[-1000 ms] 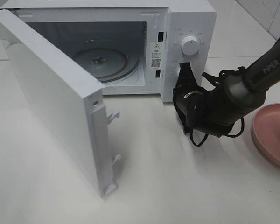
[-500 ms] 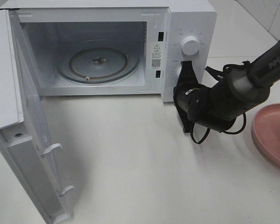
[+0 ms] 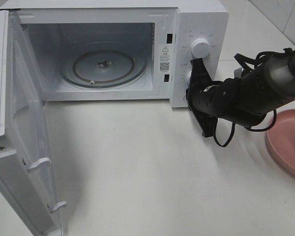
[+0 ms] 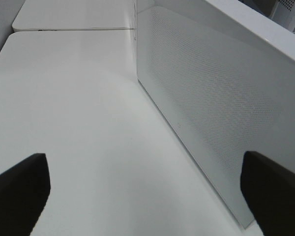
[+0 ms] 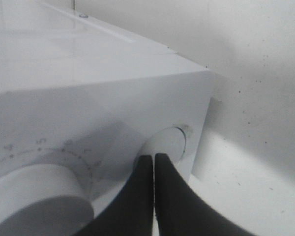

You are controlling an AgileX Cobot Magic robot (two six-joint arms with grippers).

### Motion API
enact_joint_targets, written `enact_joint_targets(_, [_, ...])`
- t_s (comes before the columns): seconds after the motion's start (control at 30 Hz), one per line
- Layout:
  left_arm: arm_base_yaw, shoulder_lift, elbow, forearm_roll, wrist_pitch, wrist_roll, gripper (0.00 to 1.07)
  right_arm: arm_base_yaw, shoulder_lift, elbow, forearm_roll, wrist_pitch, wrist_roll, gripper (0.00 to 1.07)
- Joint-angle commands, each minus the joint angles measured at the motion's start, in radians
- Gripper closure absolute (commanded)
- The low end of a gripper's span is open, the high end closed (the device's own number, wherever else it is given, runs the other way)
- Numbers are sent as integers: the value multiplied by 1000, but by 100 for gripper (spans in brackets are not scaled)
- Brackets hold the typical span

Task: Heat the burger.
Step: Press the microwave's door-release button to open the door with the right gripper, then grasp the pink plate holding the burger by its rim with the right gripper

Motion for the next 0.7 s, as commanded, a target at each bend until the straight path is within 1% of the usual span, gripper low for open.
enact_joint_targets(0.03, [-6, -19, 3, -7, -8, -2, 7, -6, -17, 11, -24, 91, -63, 107])
enact_joint_targets(0.07, [-6, -19, 3, -7, -8, -2, 7, -6, -17, 11, -24, 91, -63, 107])
enact_joint_targets(0.17, [-6, -19, 3, -7, -8, -2, 7, -6, -51, 23, -24, 216, -204, 107])
enact_joint_targets(0.23, [-6, -19, 3, -7, -8, -2, 7, -6, -62, 28, -24, 233, -228, 107])
enact_joint_targets(0.27, [-6, -19, 3, -7, -8, -2, 7, -6, -95, 45, -25, 252, -294, 107])
enact_joint_targets(0.33, [-6, -19, 3, -7, -8, -2, 7, -6, -109, 52, -25, 257, -323, 107])
enact_joint_targets(0.37, [-6, -19, 3, -7, -8, -2, 7, -8, -148, 67, -25, 280, -396, 107])
enact_joint_targets(0.43, [-6, -19, 3, -7, -8, -2, 7, -9, -164, 72, -24, 299, -441, 107])
enact_joint_targets(0.47, [-6, -19, 3, -7, -8, -2, 7, -9, -198, 75, -25, 361, -536, 107])
enact_joint_targets(0.5, [-6, -19, 3, -7, -8, -2, 7, -9, -198, 75, -25, 361, -536, 107])
enact_joint_targets(0.57, [-6, -19, 3, -7, -8, -2, 7, -9, -242, 75, -34, 461, -681, 107])
enact_joint_targets(0.6, [-6, -19, 3, -7, -8, -2, 7, -9, -242, 75, -34, 461, -681, 107])
enact_joint_targets(0.63, [-6, -19, 3, -7, -8, -2, 7, -9, -256, 75, -50, 499, -724, 107])
enact_joint_targets(0.67, [-6, -19, 3, -7, -8, -2, 7, -9, -277, 75, -92, 574, -777, 107])
enact_joint_targets(0.7, [-6, -19, 3, -7, -8, -2, 7, -9, -277, 75, -92, 574, -777, 107])
